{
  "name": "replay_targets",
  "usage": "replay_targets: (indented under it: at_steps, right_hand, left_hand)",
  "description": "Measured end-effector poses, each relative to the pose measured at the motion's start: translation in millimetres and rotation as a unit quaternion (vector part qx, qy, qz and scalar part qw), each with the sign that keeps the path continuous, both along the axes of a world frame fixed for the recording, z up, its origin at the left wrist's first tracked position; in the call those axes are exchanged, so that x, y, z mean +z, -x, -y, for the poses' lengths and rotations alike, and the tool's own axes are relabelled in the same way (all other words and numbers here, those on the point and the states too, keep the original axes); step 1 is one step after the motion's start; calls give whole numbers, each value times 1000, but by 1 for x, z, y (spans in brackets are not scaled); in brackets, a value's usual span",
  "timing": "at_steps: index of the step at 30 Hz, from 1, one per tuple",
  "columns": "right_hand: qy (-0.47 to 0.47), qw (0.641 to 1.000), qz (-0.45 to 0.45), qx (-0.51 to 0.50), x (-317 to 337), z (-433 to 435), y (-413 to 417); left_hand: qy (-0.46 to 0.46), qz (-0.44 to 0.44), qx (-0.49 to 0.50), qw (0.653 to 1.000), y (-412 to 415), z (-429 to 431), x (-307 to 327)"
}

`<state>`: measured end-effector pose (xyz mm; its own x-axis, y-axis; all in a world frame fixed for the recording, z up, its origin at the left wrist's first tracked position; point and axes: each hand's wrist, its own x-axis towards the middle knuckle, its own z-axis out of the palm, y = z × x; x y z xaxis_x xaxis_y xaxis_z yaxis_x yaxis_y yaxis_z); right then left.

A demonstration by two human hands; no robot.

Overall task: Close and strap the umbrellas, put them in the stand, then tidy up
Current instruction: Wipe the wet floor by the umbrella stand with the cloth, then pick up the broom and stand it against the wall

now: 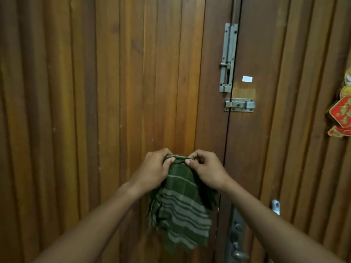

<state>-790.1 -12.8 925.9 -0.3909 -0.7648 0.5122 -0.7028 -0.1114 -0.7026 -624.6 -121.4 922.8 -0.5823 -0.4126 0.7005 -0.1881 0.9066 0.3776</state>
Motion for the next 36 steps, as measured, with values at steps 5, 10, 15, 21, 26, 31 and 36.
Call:
replay_targets:
  at_steps: [5, 10, 15, 21, 26, 31, 36]
  right_hand:
    - [15, 996, -42, -75, 16, 20, 4]
    - [16, 972, -149, -181, 9, 38, 4]
    - [-18, 953, -223, -204, -46, 31, 7]
    - [14, 988, -67, -139, -78, 29, 14]
    - [-76, 994, -52, -51, -107, 0, 45]
    - [-115, 992, 18, -42, -147, -57, 101]
    - [-117, 982, 92, -120, -168, -118, 183]
  left_hand:
    - [119, 2, 30, 992, 6, 16, 1]
    - [126, -12, 125, 984, 25, 27, -3]
    - [69, 10, 156, 985, 27, 25, -57]
    - [14, -60, 192, 980, 37, 2, -84]
    - [59, -95, 191, 975, 47, -44, -121]
    - [89, 2, -1, 996, 92, -92, -170]
    - [-80, 116, -95, 985, 170, -139, -193]
